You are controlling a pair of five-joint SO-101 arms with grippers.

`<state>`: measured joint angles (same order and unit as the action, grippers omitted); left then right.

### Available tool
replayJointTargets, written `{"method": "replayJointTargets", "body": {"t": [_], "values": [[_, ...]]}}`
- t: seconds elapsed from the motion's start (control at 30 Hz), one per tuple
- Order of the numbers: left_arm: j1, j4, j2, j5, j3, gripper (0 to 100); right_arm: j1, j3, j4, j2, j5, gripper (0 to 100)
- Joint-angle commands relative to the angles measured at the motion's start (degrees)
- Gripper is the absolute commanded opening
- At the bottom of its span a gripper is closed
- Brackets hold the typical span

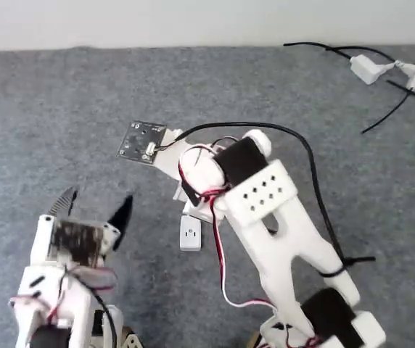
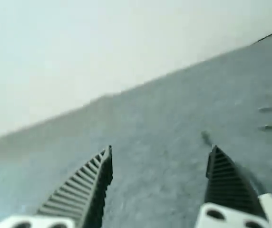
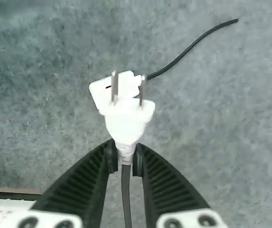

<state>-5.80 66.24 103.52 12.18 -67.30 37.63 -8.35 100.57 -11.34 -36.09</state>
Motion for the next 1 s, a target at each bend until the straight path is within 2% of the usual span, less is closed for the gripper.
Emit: {"method": "replayJointTargets", "body": {"t": [0.0, 0.3, 0.57, 0.7, 0.97], "values": [[8.88, 4.92, 0.62, 0.53, 11.82, 31, -0.75, -3.08, 2.33, -3.82, 0.79, 1.0], [21.19, 3.52, 0.53, 5.89, 11.74, 31, -0.40, -3.08, 1.89, -4.09, 2.20, 1.0], [21.10, -5.19, 0.70, 5.80, 4.70, 31, 3.74, -3.08, 2.33, -4.26, 3.78, 1.0], [18.64, -5.71, 0.53, 5.98, 3.65, 31, 4.00, -2.90, 2.33, -4.26, 4.04, 1.0], [15.38, -12.48, 0.70, 6.07, -3.65, 31, 4.09, -2.99, 2.33, -4.26, 4.31, 1.0]]}}
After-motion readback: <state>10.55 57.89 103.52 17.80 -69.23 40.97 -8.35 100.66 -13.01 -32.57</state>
